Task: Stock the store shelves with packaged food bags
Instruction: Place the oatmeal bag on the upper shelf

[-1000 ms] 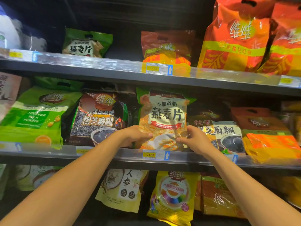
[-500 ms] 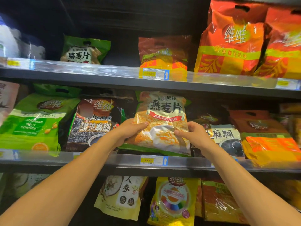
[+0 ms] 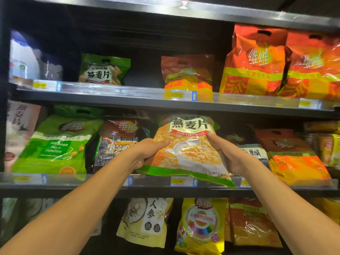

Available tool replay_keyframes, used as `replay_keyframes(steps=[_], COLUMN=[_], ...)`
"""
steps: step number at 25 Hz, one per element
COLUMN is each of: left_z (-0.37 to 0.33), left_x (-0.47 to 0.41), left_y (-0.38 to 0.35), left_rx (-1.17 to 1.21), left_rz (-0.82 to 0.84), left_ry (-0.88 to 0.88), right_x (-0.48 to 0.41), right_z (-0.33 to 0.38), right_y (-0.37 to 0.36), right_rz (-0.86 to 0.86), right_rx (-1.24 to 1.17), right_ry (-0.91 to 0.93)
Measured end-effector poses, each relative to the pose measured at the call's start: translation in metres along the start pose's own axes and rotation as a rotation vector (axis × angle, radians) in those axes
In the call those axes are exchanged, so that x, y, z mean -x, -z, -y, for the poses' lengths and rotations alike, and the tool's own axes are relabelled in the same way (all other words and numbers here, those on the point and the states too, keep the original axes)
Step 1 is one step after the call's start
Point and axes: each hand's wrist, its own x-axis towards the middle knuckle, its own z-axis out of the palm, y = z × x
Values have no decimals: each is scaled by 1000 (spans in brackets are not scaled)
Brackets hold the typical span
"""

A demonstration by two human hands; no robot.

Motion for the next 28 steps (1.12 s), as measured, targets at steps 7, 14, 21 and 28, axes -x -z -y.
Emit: replay_keyframes(steps=[7,14,21,28], left_z=[12,32,42,-12], left_x=[66,145,229,259], left_y=[40,90,163,238], left_rx=[-18,51,106,93], left_rz=[73,57,-77,-181], left_ry=[-44,-96,-179,-251], right_x=[47,103,131,126], right_z=[1,7,34,116], right_y=[-60,-142,-233,-283], right_rz=[-72,-61,39,176], right_rx=[32,17,-7,-10], right_ry=[-49,-12,193,338])
